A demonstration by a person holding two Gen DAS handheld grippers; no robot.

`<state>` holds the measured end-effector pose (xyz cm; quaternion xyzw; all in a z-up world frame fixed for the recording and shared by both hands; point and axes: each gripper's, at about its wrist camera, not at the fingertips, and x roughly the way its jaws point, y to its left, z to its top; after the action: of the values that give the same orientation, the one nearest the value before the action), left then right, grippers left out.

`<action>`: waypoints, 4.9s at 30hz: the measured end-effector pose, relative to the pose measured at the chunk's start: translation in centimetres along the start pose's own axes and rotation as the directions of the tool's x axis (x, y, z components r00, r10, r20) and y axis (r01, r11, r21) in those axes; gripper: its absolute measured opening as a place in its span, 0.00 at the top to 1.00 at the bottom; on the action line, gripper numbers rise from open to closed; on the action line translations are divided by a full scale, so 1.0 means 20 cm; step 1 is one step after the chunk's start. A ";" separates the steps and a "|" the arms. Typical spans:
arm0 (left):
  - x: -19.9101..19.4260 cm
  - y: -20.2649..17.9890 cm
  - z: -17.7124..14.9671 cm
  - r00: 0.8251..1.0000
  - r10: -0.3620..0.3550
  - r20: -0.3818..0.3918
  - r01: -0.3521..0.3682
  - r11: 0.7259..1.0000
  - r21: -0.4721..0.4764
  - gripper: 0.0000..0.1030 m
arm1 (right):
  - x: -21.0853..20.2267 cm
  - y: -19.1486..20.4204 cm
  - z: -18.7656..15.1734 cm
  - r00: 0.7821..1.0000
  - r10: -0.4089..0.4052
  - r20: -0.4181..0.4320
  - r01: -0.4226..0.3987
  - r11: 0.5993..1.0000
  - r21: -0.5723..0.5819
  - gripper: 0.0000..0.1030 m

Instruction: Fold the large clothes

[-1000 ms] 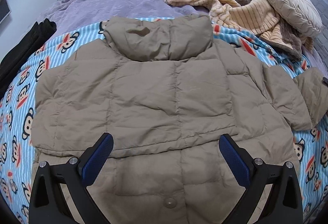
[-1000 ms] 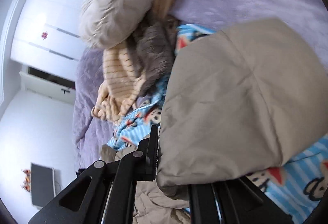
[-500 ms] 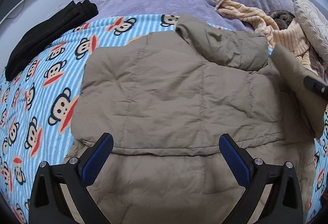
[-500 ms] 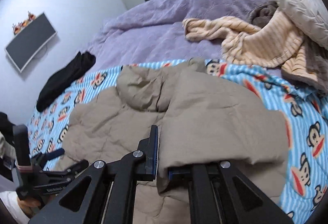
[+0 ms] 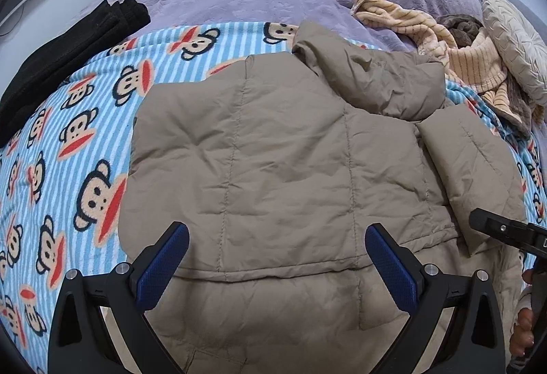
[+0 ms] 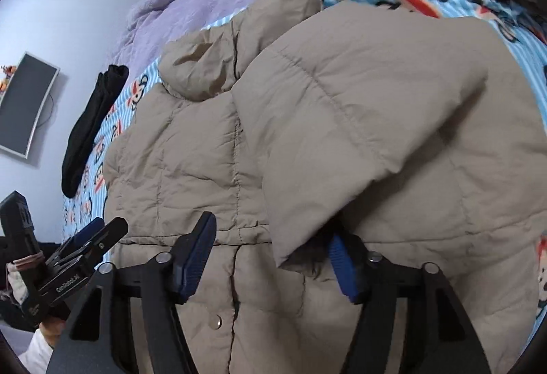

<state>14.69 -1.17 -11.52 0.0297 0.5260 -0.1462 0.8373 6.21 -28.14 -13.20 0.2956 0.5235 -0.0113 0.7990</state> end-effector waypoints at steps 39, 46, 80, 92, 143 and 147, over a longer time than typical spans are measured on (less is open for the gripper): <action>0.19 0.12 0.16 0.841 -0.537 -0.074 0.511 0.831 -0.222 0.00 | -0.19 -0.04 -0.10 1.000 -0.011 0.012 0.011 1.000 0.005 0.36; 0.29 -0.04 0.20 0.878 -0.469 -0.100 0.448 0.877 -0.174 0.00 | -0.38 -0.71 -0.19 0.986 0.061 0.153 -0.128 0.868 0.480 0.36; 0.00 0.04 0.14 0.998 -0.038 0.046 0.036 0.998 0.044 0.85 | -0.54 -0.67 -0.07 0.947 -0.238 0.214 0.174 0.945 0.277 0.83; 0.31 -0.10 0.18 0.998 -0.047 -0.029 0.048 0.998 0.035 0.85 | -0.27 -0.62 0.24 0.955 -0.245 0.169 0.218 0.962 0.163 0.83; -0.22 0.05 -0.56 0.981 0.095 -0.167 -0.102 0.994 -0.037 0.84 | -0.58 -0.65 -0.61 0.971 -0.236 -0.037 0.238 0.949 0.205 0.54; -0.25 0.05 -0.62 0.978 0.076 -0.193 -0.090 0.994 -0.061 0.84 | -0.61 -0.63 -0.63 0.973 -0.228 -0.048 0.233 0.953 0.196 0.49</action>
<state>2.18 3.38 -12.76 0.0366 0.6068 -0.0893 0.7890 -13.92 -35.96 -12.17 0.3119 0.5606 -0.1533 0.7516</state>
